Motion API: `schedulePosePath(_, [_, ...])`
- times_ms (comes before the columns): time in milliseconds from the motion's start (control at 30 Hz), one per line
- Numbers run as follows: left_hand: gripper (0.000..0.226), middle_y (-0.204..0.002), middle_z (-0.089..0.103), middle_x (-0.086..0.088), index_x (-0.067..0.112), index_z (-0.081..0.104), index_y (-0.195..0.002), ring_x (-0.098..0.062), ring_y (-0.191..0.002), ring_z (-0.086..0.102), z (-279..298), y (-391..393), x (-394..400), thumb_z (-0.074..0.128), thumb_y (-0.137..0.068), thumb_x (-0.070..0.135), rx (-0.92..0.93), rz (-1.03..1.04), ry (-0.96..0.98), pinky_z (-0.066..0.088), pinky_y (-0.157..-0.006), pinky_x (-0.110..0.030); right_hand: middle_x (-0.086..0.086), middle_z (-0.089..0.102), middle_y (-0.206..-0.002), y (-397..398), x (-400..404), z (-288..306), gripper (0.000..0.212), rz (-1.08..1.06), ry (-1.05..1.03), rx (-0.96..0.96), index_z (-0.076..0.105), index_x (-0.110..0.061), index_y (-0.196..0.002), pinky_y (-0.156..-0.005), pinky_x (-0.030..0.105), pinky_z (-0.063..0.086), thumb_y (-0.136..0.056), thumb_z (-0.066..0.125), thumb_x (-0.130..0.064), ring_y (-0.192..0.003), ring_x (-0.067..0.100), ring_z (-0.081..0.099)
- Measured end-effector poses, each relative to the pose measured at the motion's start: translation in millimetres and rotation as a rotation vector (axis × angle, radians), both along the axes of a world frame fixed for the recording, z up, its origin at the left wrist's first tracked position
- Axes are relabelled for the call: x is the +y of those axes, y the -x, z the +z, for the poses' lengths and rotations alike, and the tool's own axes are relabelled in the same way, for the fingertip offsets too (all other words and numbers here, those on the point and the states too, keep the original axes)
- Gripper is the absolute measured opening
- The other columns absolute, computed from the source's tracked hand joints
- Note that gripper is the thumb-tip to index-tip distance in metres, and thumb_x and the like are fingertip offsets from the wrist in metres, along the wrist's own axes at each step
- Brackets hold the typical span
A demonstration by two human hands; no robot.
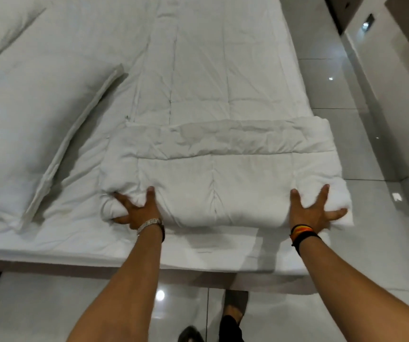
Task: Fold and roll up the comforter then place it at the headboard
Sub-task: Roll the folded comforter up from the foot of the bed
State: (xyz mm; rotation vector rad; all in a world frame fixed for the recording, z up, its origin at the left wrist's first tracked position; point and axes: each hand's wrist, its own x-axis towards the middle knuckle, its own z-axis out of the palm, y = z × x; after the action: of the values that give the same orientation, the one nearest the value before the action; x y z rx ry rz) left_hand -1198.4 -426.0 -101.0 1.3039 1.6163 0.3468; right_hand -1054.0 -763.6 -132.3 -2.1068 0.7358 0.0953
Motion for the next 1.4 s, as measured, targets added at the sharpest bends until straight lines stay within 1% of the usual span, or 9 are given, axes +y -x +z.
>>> schedulePosePath(167, [0.092,-0.151,0.028,-0.010,0.046,0.031,-0.156,-0.039,-0.121,0.057,-2.1,-19.4,8.1,0.085,-0.084,0.027,-0.012,0.038,-0.074,0.054,-0.097,-0.042,0.010,0.016,-0.162,-17.1,9.6,3.4,0.074,0.066,-0.014,-0.186,0.053,-0.035,-0.150,-0.114,0.032,0.040,-0.085,0.084,-0.018,-0.134,0.034,0.048])
schedulePosePath(267, [0.053,-0.109,0.054,0.002,0.037,0.044,-0.127,-0.030,-0.102,0.065,18.7,-20.9,16.0,0.077,-0.087,0.046,-0.351,0.402,0.073,0.057,-0.078,-0.036,0.010,0.024,-0.156,-13.3,11.4,18.4,0.061,0.083,-0.026,-0.198,0.060,-0.028,-0.145,-0.102,0.020,0.038,-0.090,0.074,-0.005,-0.126,0.031,0.053])
schedulePosePath(333, [0.064,-0.108,0.061,-0.003,0.024,0.044,-0.124,-0.025,-0.098,0.065,38.6,-15.7,18.2,0.076,-0.082,0.060,-0.539,0.518,0.118,0.057,-0.078,-0.036,0.013,0.028,-0.151,-0.7,10.6,31.9,0.057,0.073,-0.044,-0.220,0.063,-0.023,-0.143,-0.102,0.017,0.038,-0.092,0.070,0.001,-0.124,0.033,0.055])
schedulePosePath(500, [0.070,-0.102,0.060,0.002,0.019,0.047,-0.125,-0.015,-0.088,0.061,90.7,18.4,23.0,0.077,-0.079,0.063,-0.607,0.404,0.034,0.045,-0.062,-0.027,0.016,0.033,-0.147,48.6,9.2,82.9,0.055,0.069,-0.111,-0.254,0.065,-0.022,-0.140,-0.099,0.010,0.034,-0.094,0.063,0.007,-0.125,0.031,0.055])
schedulePosePath(933, [0.060,-0.097,0.058,0.004,0.024,0.046,-0.118,-0.015,-0.082,0.058,170.4,198.5,-27.0,0.069,-0.082,0.066,-0.574,0.370,0.011,0.043,-0.068,-0.032,0.014,0.034,-0.146,225.7,-45.0,158.9,0.056,0.047,-0.153,-0.279,0.066,-0.031,-0.138,-0.111,0.040,0.050,-0.095,0.062,0.005,-0.118,0.040,0.059])
schedulePosePath(1067, [0.045,-0.126,0.060,-0.013,0.046,0.044,-0.117,-0.035,-0.117,0.060,150.1,265.8,-49.9,0.075,-0.090,0.029,-0.630,0.502,0.137,0.048,-0.103,-0.047,0.015,0.033,-0.147,308.7,-73.3,138.3,0.056,-0.008,-0.147,-0.162,0.066,-0.030,-0.137,-0.110,0.038,0.049,-0.094,0.062,0.005,-0.118,0.040,0.060])
schedulePosePath(1167, [0.065,-0.158,0.031,-0.034,0.062,0.028,-0.101,-0.054,-0.142,0.034,139.9,290.0,-70.7,0.067,-0.095,0.010,-0.578,0.505,0.249,0.030,-0.115,-0.062,0.016,0.034,-0.147,355.7,-84.6,127.1,0.058,-0.049,-0.139,-0.082,0.066,-0.029,-0.138,-0.104,0.027,0.043,-0.092,0.064,0.005,-0.116,0.039,0.060])
schedulePosePath(1267, [0.049,-0.138,0.052,-0.015,0.047,0.044,-0.121,-0.037,-0.123,0.054,155.7,290.8,-54.8,0.079,-0.086,0.047,-0.605,0.609,0.256,0.045,-0.098,-0.039,0.016,0.034,-0.147,346.3,-76.8,142.7,0.058,-0.046,-0.149,-0.135,0.066,-0.027,-0.138,-0.104,0.025,0.041,-0.091,0.065,0.007,-0.119,0.039,0.058])
schedulePosePath(1400, [0.083,-0.110,0.061,-0.001,0.024,0.045,-0.135,-0.022,-0.097,0.064,189.6,245.6,-39.6,0.078,-0.074,0.068,-0.561,0.377,0.064,0.049,-0.077,-0.030,0.016,0.036,-0.151,286.3,-55.1,183.5,0.052,-0.070,-0.157,-0.220,0.068,-0.022,-0.136,-0.097,0.012,0.035,-0.092,0.064,0.005,-0.122,0.035,0.057])
